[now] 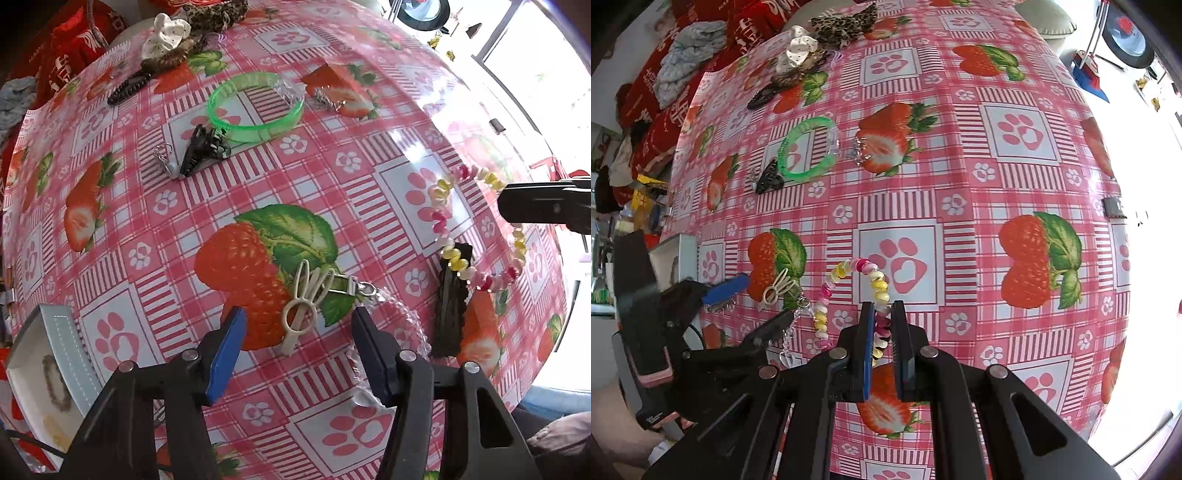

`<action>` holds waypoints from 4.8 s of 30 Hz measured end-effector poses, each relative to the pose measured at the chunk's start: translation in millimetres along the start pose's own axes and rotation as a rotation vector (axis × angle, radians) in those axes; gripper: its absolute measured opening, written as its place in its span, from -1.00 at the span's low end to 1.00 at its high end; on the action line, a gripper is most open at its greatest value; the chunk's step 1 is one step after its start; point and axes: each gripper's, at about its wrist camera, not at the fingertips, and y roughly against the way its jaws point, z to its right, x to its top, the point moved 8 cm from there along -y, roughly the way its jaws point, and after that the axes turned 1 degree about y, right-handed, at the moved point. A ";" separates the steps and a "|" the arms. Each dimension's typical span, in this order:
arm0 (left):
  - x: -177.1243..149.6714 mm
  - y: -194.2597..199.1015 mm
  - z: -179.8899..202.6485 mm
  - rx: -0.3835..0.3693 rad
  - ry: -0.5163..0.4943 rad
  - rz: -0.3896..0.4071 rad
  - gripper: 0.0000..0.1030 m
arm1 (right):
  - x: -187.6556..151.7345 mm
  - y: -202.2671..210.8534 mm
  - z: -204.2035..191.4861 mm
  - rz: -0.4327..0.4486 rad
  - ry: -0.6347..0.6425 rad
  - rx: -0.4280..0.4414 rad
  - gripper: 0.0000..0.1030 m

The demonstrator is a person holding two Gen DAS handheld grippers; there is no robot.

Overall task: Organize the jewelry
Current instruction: 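Grasp the white bunny clip with the left gripper while the right carries the bracelet to the tray, then lower the bunny clip and bead bracelet into the white tray, opening both grippers, then move both grippers back over the jewelry on the cloth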

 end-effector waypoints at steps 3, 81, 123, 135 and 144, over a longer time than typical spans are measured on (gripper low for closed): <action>2.0 0.0 2.0 0.022 -0.031 0.008 -0.21 | 0.2 -0.2 1.6 0.002 -0.008 0.003 -0.82; -254.3 75.9 -257.2 0.242 0.997 0.138 -0.52 | 7.3 -140.1 -410.7 -0.122 0.668 0.201 -0.82; -188.1 117.5 -203.9 0.284 0.699 0.130 1.00 | 22.8 -50.6 -288.9 -0.071 0.372 0.329 0.67; -103.1 105.6 -107.8 0.159 0.566 0.088 1.00 | 14.2 -22.4 -113.2 -0.047 0.125 0.144 0.67; -57.6 76.7 -55.2 0.199 0.269 0.107 0.95 | -3.1 -18.9 -47.0 -0.067 0.077 0.076 0.67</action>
